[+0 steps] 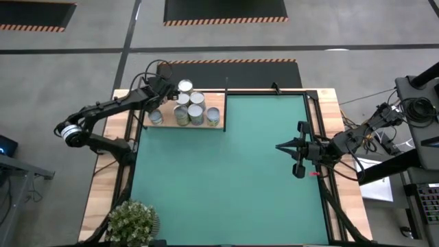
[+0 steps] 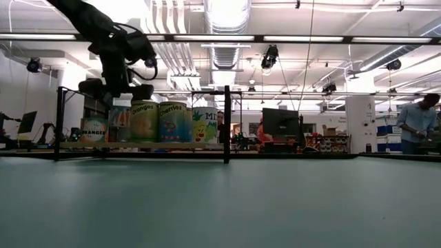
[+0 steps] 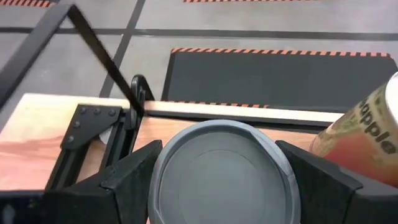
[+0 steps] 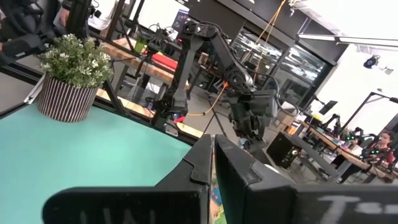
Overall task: Pick and place cans onto a shelf
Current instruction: Put the canned carrots on the shelf
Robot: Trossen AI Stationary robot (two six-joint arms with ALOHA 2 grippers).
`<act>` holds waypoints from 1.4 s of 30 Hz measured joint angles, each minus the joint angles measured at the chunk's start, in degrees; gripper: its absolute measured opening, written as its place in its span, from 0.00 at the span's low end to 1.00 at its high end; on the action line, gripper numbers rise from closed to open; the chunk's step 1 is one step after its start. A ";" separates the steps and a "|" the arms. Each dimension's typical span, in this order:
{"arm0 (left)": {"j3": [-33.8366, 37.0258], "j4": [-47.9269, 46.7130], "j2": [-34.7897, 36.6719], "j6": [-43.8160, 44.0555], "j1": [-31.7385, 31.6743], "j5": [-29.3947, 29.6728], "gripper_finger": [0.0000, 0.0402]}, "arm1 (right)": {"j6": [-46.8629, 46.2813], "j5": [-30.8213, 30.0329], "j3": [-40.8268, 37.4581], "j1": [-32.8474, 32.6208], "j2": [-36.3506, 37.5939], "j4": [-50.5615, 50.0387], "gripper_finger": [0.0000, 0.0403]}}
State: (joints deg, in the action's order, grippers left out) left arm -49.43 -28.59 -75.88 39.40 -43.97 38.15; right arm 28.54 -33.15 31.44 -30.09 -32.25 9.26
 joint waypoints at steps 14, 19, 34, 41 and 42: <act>1.57 0.09 0.07 5.86 0.04 0.89 0.70 | 0.49 0.04 0.00 0.00 -0.02 -0.42 0.02; 1.57 -0.45 0.07 6.73 0.04 1.05 0.70 | 0.04 0.04 0.00 0.00 -0.02 -0.43 0.02; 1.62 -2.74 0.05 6.70 0.04 0.83 0.73 | 0.21 0.05 0.00 0.00 -0.04 -0.83 0.02; 1.62 -2.74 0.04 6.64 0.04 0.79 0.74 | 0.21 0.04 0.00 0.00 -0.04 -0.85 0.02; 1.62 -2.74 0.04 6.64 0.04 0.79 0.74 | 0.21 0.04 0.00 0.00 -0.04 -0.87 0.02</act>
State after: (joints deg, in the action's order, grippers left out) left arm -47.81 -31.33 -75.83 46.04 -43.92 38.94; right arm 28.75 -33.10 31.44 -30.09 -32.29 8.39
